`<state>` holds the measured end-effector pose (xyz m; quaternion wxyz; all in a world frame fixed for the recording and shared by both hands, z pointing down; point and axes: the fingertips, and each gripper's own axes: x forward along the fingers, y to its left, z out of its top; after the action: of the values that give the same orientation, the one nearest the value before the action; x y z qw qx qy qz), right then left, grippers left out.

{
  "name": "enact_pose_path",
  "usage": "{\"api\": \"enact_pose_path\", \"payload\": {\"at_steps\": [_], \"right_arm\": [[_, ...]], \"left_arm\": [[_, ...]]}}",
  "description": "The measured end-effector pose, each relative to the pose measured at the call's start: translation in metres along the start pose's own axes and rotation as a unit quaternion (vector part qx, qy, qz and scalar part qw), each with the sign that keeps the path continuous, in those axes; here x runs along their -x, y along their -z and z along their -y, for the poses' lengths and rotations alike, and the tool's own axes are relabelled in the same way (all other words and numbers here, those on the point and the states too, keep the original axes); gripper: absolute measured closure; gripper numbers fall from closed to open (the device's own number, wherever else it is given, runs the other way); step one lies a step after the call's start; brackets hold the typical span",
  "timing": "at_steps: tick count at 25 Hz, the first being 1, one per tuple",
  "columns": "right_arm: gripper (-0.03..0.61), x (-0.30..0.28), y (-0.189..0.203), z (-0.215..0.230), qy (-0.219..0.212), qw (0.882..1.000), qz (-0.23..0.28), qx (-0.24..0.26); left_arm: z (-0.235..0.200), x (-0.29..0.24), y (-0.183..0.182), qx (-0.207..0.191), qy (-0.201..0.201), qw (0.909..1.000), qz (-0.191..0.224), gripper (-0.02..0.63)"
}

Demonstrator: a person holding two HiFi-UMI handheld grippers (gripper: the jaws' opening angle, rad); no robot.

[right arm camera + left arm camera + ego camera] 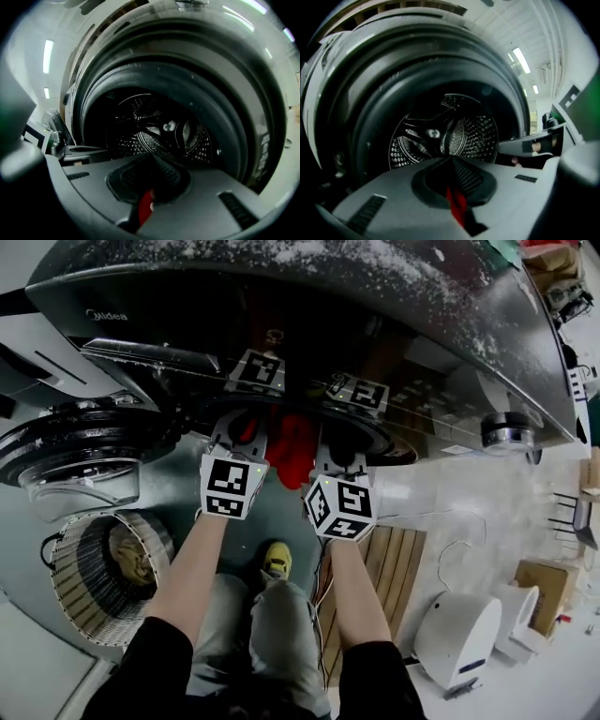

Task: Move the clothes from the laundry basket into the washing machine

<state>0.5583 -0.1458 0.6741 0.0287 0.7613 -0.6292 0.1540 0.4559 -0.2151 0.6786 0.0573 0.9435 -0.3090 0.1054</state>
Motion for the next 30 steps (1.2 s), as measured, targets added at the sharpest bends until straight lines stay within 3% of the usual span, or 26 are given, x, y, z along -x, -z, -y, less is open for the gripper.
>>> {"api": "enact_pose_path", "payload": {"at_steps": [7,16,25,30], "right_arm": [[0.575,0.054,-0.036,-0.034,-0.017,0.999,-0.03,-0.016],[0.574,0.11,-0.131,-0.102,-0.051,0.998,-0.029,-0.009],[0.574,0.14,-0.249,-0.213,-0.122,0.993,-0.004,0.007],[0.574,0.147,-0.298,-0.293,-0.196,0.98,0.007,0.022]], "left_arm": [[0.012,0.061,-0.043,0.028,-0.01,0.9993,-0.024,0.604],[-0.024,0.157,-0.14,0.048,-0.055,0.9973,-0.01,0.604],[-0.092,0.286,-0.262,0.042,-0.137,0.9892,0.029,0.604],[-0.138,0.364,-0.309,0.04,-0.209,0.976,0.047,0.604]]}}
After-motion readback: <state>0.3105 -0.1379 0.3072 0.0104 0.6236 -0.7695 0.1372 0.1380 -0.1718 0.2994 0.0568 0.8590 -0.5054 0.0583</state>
